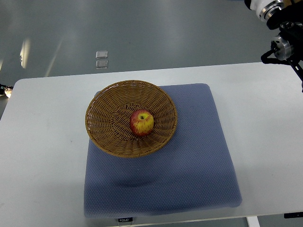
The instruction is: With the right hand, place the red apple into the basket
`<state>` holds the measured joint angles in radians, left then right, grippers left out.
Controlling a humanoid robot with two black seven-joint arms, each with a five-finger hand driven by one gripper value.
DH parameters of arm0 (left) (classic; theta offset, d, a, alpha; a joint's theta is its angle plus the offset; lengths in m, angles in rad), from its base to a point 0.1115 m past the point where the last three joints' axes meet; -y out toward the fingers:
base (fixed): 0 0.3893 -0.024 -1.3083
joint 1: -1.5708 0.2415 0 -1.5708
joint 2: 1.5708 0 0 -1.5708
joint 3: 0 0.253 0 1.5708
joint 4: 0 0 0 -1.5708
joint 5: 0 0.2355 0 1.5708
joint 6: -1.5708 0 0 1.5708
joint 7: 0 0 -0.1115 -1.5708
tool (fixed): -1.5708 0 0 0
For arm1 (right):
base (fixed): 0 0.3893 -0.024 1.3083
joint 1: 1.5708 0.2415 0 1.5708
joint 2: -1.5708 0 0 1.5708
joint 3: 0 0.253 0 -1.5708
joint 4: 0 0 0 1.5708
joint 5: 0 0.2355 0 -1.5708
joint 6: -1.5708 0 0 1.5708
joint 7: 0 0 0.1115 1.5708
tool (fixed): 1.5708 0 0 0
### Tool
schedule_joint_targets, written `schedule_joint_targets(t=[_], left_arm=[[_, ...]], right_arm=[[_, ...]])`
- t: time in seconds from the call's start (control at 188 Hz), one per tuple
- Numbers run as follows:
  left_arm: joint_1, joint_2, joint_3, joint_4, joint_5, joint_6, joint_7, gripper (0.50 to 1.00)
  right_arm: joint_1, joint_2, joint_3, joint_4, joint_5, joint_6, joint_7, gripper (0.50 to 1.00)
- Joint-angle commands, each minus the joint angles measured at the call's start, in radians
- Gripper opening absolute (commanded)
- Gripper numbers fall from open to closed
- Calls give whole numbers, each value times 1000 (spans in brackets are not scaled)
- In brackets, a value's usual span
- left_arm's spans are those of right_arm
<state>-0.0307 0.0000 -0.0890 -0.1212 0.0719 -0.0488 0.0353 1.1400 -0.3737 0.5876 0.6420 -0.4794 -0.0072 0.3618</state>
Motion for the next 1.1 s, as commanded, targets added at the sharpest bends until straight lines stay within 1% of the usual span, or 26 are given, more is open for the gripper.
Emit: schedule_joint_targets(t=[0.0,0.021,0.064,0.069,0.101,0.276,0.377,0.431,0.436,0.447,0.564,0.569,0.755,0.797,0.829,0.877,0.883,0.888,0.952,1.095], left_arm=[[0,0,0,0,0,0,0,1000],[0,0,0,0,0,0,0,1000],[0,0,0,0,0,0,0,1000],[0,0,0,0,0,0,0,1000],[0,0,0,0,0,0,0,1000],[0,0,0,0,0,0,0,1000],[0,0,0,0,0,0,0,1000],[0,0,0,0,0,0,0,1000],[0,0,0,0,0,0,0,1000],[0,0,0,0,0,0,0,1000],[0,0,0,0,0,0,0,1000],[0,0,0,0,0,1,0,1000],[0,0,0,0,-1,0,0,1000],[0,0,0,0,0,0,0,1000],[0,0,0,0,0,0,0,1000],[0,0,0,0,0,0,0,1000],[0,0,0,0,0,0,0,1000],[0,0,0,0,-1,0,0,1000],[0,0,0,0,0,0,0,1000],[0,0,0,0,0,0,0,1000]], right_arm=[[-16,7,-2,-50,185,-31,-9,907],[-17,7,-2,-57,222,-45,-17,907],[-17,7,-2,-58,222,-45,-17,907],[-25,10,-2,-73,298,-72,-33,907],[-32,13,-3,-81,353,-86,-41,907],[-59,35,-2,-104,613,-146,-41,907],[-68,38,-2,-107,711,-178,-35,907],[-68,38,-2,-107,711,-178,-35,907],[-78,39,9,-107,757,-188,-32,907],[-80,41,12,-107,768,-189,-32,907],[-88,53,32,-107,818,-194,-32,907],[-98,67,41,-107,843,-198,-30,909],[-125,82,43,-102,848,-189,-32,909],[-131,90,43,-94,846,-180,-37,909],[-141,99,41,-87,835,-155,-40,909],[-160,119,37,-71,829,-79,-43,909],[-160,119,37,-71,829,-79,-43,909],[-164,121,35,-70,828,-60,-43,909],[-186,131,35,-67,818,24,-43,909],[-209,144,37,-62,760,102,-41,909]])
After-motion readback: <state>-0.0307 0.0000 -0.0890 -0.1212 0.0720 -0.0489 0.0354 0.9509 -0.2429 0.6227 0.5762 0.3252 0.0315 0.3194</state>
